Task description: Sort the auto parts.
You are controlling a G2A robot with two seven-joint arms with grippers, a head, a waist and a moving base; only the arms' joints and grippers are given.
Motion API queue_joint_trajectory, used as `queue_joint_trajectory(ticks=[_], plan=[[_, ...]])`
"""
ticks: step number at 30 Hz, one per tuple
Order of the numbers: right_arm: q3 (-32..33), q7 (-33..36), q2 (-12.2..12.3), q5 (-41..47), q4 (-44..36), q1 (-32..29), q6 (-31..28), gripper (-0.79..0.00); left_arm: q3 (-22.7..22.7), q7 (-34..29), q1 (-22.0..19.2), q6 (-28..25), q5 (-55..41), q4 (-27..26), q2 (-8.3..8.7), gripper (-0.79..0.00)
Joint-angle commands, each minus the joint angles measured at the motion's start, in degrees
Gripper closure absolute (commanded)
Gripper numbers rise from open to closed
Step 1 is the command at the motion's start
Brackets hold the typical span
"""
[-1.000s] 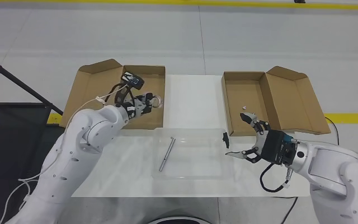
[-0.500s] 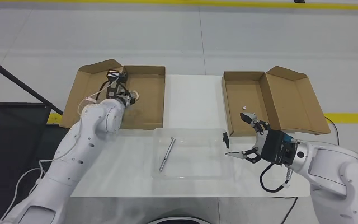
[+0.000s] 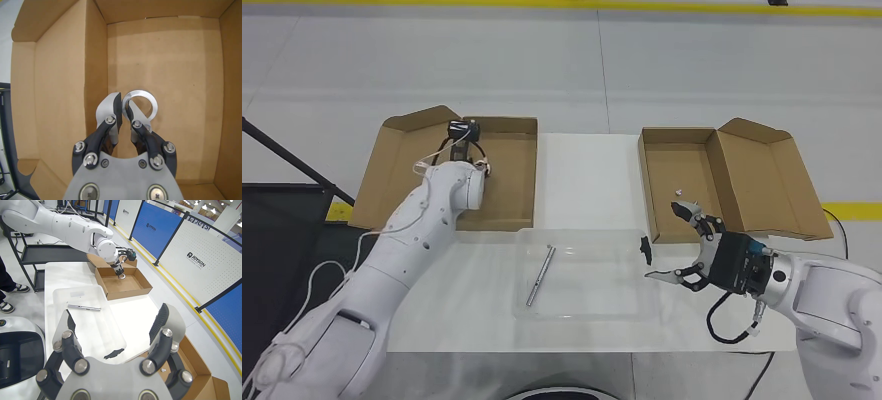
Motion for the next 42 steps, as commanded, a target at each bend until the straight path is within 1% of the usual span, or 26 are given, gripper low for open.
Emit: queue_joint_trajectory(ticks=[1,2,3,8,42], plan=[[0.0,-0.01,0.0,0.0,0.0,-0.01,0.0,-0.785,0.41,0.28,-0.71,-0.25,-0.24,1.45,-0.55,-0.634],[0.0,-0.01,0.0,0.0,0.0,-0.01,0.0,-0.785,0.56,0.48,-1.01,-0.33,-0.34,2.08,-0.82,-0.76],[0.0,-0.01,0.0,0.0,0.0,-0.01,0.0,-0.785,0.69,0.51,-1.31,-0.42,-0.43,2.64,-1.06,-0.785],[0.0,-0.01,0.0,0.0,0.0,-0.01,0.0,-0.785,0.83,0.18,-2.19,-0.83,-0.37,4.53,-1.84,-0.785],[0.0,-0.01,0.0,0.0,0.0,-0.01,0.0,-0.785,0.83,0.18,-2.19,-0.83,-0.37,4.53,-1.84,-0.785]])
